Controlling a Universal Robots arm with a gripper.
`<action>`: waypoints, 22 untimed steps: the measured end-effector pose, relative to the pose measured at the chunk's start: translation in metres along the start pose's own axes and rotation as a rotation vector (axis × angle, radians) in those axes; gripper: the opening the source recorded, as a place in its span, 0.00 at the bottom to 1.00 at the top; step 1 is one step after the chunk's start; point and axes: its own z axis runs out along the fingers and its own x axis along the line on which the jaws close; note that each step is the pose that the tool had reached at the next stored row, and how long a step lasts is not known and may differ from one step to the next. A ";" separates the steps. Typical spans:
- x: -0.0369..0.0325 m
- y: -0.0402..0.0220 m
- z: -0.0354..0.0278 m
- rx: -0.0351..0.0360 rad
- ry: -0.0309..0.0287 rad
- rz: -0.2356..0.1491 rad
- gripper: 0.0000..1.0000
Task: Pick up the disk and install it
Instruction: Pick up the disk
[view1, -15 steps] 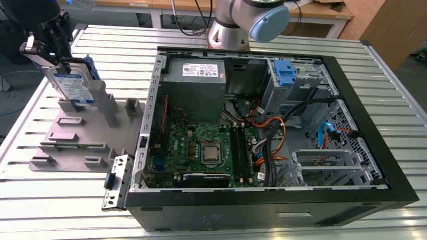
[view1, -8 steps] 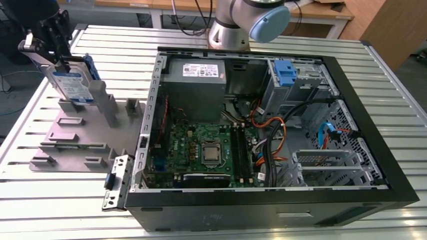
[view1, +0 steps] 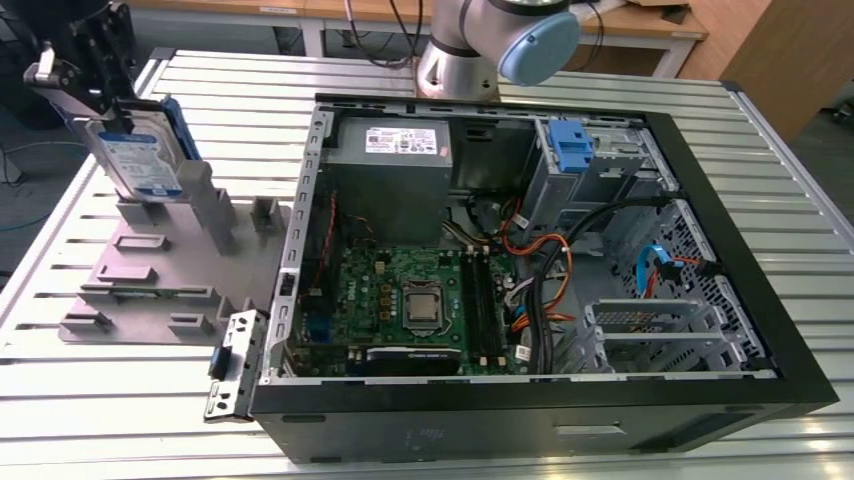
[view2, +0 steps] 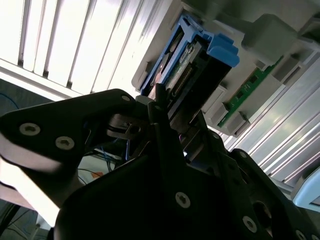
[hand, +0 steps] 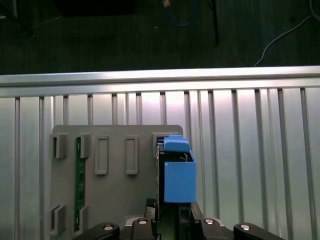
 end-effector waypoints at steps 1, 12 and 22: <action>-0.0001 0.0001 -0.0021 0.0000 0.0000 0.000 0.35; -0.0002 0.0003 -0.0059 0.0000 0.0000 0.000 0.35; -0.0004 0.0005 -0.0116 0.0000 0.0001 0.000 0.35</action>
